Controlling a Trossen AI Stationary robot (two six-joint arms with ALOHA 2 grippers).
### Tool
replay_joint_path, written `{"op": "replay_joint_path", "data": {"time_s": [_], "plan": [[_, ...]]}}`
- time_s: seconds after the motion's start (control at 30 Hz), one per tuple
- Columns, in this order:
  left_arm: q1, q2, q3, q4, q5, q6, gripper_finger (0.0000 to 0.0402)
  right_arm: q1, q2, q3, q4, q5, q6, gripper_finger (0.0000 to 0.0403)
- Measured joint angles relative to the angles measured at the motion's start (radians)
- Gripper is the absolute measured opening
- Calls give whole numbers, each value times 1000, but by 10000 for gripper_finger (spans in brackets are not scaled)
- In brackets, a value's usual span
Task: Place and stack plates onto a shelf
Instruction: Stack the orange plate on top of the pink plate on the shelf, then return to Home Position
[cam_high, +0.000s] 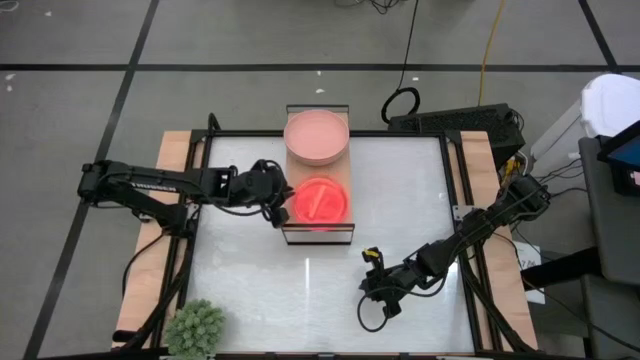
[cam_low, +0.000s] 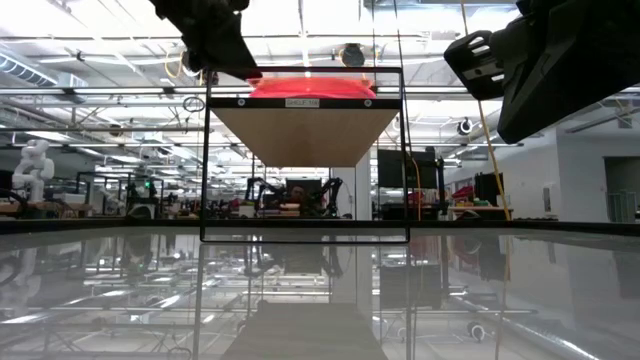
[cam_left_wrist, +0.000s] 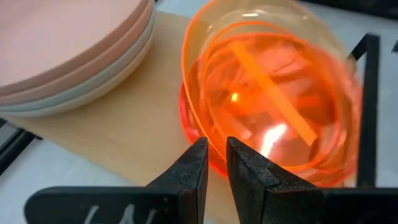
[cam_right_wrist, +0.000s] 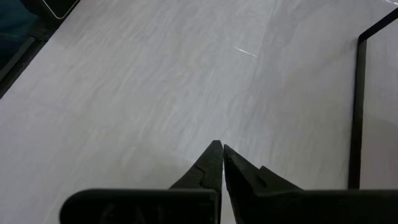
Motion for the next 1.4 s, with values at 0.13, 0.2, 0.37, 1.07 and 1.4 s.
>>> {"op": "replay_joint_path", "data": {"time_s": [0.13, 0.2, 0.37, 1.07, 1.4], "plan": [[9, 0, 0, -42, -6, -14, 63, -3, 0, 0, 0, 1, -6, 0], [16, 0, 0, -51, -7, -20, 63, -3, 0, 0, 0, 2, -7, 0], [31, 0, 0, -46, -16, -28, 63, -3, 0, 0, 0, 28, -17, 0], [-112, -69, 0, -46, -156, 38, 63, -84, -23, -1, 143, 240, -103, 0], [-180, -69, 0, -21, -227, 55, 63, -204, 53, -1, 337, 375, -64, 0]]}}
